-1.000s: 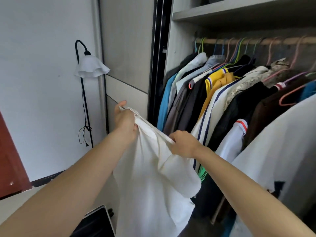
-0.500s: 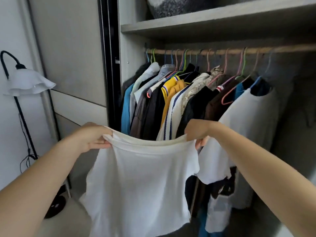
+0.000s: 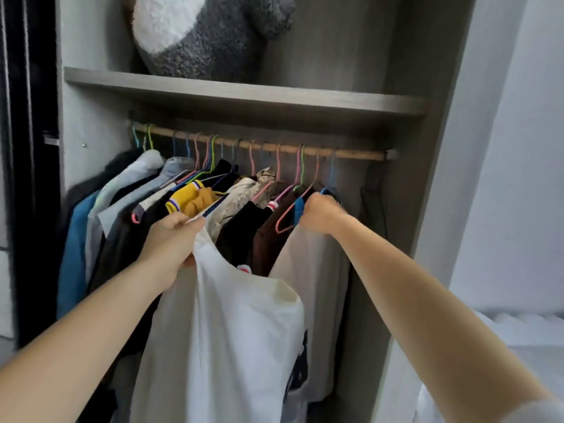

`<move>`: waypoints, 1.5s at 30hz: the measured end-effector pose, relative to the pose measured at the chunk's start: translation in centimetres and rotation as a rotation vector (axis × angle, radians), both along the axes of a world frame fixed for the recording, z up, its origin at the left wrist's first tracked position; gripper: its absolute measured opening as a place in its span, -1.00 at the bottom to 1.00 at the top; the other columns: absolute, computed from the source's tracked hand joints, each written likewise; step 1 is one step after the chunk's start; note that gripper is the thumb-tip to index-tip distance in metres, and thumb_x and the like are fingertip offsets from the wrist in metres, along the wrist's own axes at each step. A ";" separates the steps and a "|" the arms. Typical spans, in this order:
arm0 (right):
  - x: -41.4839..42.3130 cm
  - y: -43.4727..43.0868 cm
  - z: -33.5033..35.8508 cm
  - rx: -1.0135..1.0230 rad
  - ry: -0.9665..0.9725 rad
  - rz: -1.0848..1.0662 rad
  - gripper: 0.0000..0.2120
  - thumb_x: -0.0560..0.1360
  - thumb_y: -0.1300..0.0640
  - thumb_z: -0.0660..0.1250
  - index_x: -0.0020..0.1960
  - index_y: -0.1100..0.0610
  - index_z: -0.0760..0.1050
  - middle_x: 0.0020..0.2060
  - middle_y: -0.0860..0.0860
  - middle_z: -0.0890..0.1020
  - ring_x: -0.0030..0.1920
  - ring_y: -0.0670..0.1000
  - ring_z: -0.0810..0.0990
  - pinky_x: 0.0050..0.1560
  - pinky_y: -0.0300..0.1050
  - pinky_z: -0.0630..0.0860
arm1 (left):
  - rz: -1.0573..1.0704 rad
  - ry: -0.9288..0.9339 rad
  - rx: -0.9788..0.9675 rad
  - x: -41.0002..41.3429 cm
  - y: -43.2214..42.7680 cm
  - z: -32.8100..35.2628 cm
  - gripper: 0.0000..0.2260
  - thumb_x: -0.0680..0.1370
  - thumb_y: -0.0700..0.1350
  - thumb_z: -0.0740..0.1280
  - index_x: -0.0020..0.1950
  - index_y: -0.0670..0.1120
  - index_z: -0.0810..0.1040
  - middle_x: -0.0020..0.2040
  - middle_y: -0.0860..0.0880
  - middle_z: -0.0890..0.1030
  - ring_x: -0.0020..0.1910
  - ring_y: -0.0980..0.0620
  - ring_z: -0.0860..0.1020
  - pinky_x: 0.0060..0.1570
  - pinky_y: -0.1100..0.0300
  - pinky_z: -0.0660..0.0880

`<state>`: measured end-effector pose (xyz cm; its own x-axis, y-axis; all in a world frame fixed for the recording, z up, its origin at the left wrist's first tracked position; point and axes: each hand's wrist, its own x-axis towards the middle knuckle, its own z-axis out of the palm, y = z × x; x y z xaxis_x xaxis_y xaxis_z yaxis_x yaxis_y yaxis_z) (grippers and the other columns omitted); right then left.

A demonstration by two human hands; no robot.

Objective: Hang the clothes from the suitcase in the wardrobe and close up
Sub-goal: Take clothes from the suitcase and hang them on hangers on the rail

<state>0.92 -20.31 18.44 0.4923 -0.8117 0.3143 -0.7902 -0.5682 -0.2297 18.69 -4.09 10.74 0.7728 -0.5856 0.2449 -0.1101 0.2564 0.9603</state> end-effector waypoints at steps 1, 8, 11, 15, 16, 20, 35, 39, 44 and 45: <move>-0.8 -0.7 0.8 -0.106 -0.065 -0.100 -0.77 0.55 0.17 0.29 0.17 0.24 0.51 0.06 0.15 0.61 0.08 0.18 0.60 -0.04 -0.01 0.53 | -0.040 -0.018 -0.011 -0.5 -1.2 0.3 -0.81 0.53 -0.06 0.39 -0.23 -0.10 0.50 -0.22 -0.12 0.54 -0.24 -0.06 0.49 -0.22 0.14 0.44; -2.4 -7.8 0.4 -0.121 -0.107 -0.614 -0.52 0.60 0.15 0.19 0.48 0.26 0.23 0.40 0.23 0.30 0.39 0.25 0.28 0.31 0.31 0.35 | -0.169 -0.097 0.042 -2.1 -4.3 0.5 -0.63 0.49 0.01 0.40 -0.39 -0.02 0.30 -0.26 -0.09 0.42 -0.27 -0.06 0.39 -0.20 0.07 0.30; -2.7 -9.2 -0.3 -0.039 -0.229 -0.676 -0.41 0.60 0.07 0.22 0.50 0.30 0.10 0.43 0.27 0.25 0.39 0.29 0.27 0.29 0.34 0.32 | -0.170 -0.103 0.051 -1.4 -4.6 0.4 -0.62 0.49 0.00 0.40 -0.40 -0.02 0.27 -0.26 -0.09 0.40 -0.26 -0.07 0.38 -0.22 0.08 0.31; -3.1 -10.8 -1.2 0.050 -0.355 -0.685 -0.29 0.56 0.03 0.30 0.53 0.27 0.01 0.45 0.26 0.25 0.42 0.28 0.29 0.32 0.31 0.31 | -0.178 -0.095 0.061 -0.7 -4.2 0.4 -0.69 0.49 -0.02 0.41 -0.32 -0.05 0.34 -0.25 -0.12 0.41 -0.25 -0.07 0.41 -0.22 0.09 0.34; -3.1 -11.8 -1.7 0.092 -0.392 -0.656 -0.29 0.55 0.03 0.31 0.53 0.28 0.05 0.45 0.24 0.29 0.40 0.26 0.33 0.30 0.27 0.35 | -0.177 -0.091 0.065 -0.5 -4.0 0.4 -0.71 0.49 -0.02 0.41 -0.30 -0.06 0.36 -0.26 -0.13 0.42 -0.26 -0.07 0.42 -0.22 0.08 0.34; -2.0 -13.8 -1.8 0.209 -0.524 -0.481 -0.57 0.57 0.13 0.18 0.39 0.28 0.40 0.26 0.18 0.54 -0.03 0.17 0.59 0.01 0.03 0.60 | -0.168 -0.034 0.064 0.7 -3.4 0.4 -0.78 0.48 -0.03 0.44 -0.21 -0.10 0.46 -0.25 -0.15 0.47 -0.25 -0.06 0.46 -0.20 0.11 0.37; 0.8 -5.0 -9.7 -0.086 -1.165 -0.114 -0.76 0.63 0.11 0.16 0.20 0.25 0.39 -0.05 0.19 0.61 -0.06 0.20 0.62 -0.05 0.10 0.55 | -0.078 -0.049 0.114 2.1 0.7 -1.5 -0.62 0.30 0.16 0.50 -0.17 -0.14 0.60 -0.14 -0.31 0.57 -0.19 -0.10 0.49 -0.20 0.12 0.40; 0.0 -3.0 -12.5 0.199 -1.260 -0.093 -0.70 0.54 0.06 0.38 0.17 0.19 0.41 -0.10 0.02 0.56 -0.10 0.04 0.58 -0.07 -0.08 0.55 | -0.129 -0.036 0.188 2.4 3.0 -2.7 -0.59 0.21 0.19 0.58 -0.16 -0.07 0.68 -0.07 -0.16 0.68 -0.02 -0.11 0.61 0.09 0.04 0.46; -1.0 -0.5 -11.5 0.319 -1.461 -0.132 -0.74 0.51 -0.01 0.40 -0.09 0.19 0.47 -0.22 0.03 0.57 -0.22 -0.02 0.52 -0.10 -0.16 0.38 | -0.192 0.063 0.223 1.5 5.9 -3.0 -0.81 0.44 -0.04 0.48 0.00 -0.06 0.67 -0.13 -0.04 0.72 -0.08 0.01 0.68 -0.10 0.15 0.56; -1.2 0.4 -11.6 0.351 -1.487 -0.115 -0.71 0.49 -0.05 0.41 -0.13 0.17 0.45 -0.23 -0.01 0.57 -0.20 -0.02 0.53 -0.08 -0.15 0.40 | -0.198 0.081 0.232 1.4 6.6 -3.1 -0.80 0.44 -0.04 0.48 0.02 -0.07 0.66 -0.11 -0.05 0.72 -0.10 0.02 0.68 -0.11 0.16 0.55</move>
